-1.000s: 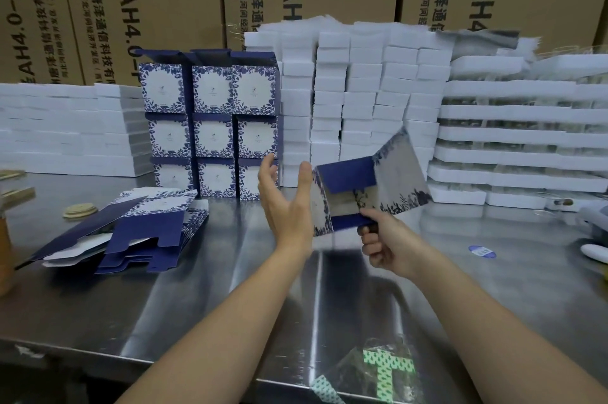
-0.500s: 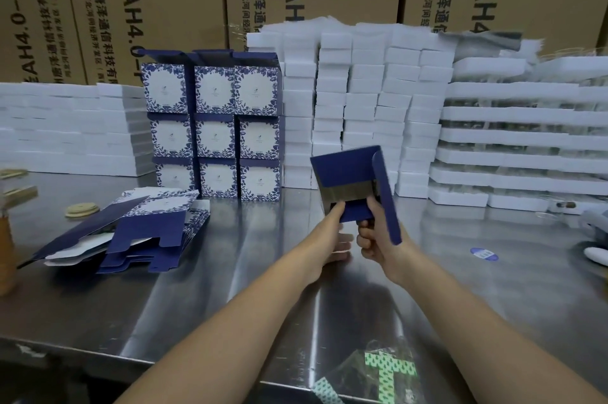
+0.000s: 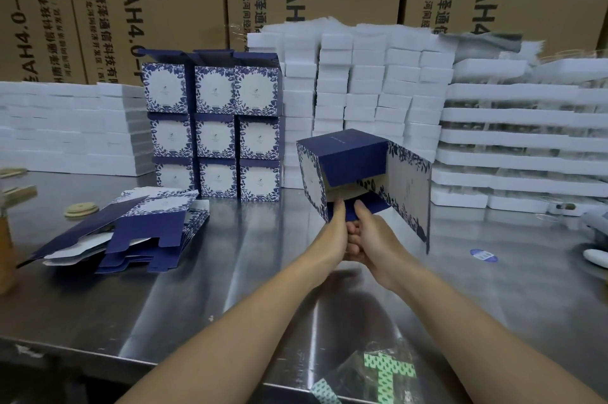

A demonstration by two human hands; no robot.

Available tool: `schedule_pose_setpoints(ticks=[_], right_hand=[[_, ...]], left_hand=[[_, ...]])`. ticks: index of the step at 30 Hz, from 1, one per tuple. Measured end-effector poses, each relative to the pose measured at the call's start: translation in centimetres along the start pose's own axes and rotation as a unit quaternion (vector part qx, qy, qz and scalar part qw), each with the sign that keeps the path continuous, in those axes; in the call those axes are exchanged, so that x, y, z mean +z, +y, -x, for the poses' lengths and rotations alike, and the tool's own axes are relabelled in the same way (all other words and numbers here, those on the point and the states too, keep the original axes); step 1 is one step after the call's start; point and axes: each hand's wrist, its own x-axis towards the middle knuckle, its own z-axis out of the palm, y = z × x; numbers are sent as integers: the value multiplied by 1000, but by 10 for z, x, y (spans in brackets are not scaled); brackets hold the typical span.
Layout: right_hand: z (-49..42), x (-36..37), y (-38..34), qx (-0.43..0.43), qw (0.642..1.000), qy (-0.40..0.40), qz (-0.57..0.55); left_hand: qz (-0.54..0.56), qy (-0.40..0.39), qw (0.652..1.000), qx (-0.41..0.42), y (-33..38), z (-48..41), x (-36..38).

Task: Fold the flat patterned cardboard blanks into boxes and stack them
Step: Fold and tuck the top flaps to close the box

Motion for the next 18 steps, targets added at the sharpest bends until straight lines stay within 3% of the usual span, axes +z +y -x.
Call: schedule_pose_setpoints(ticks=[5,10,14,18], right_hand=[[0,0,0,7,1000,-19,0],[-5,-7,5,-3,997,59,46],[-13,-6,8,22,997,79,-2],[-15,-9,9,51,998,34,-24]], left_hand=[[7,10,1000,22,4,3,-5],[70,-43,997,17,8,9,-4],[42,-46,998,9,9,9,-8],[-18,-66,998,0,5,12,-13]])
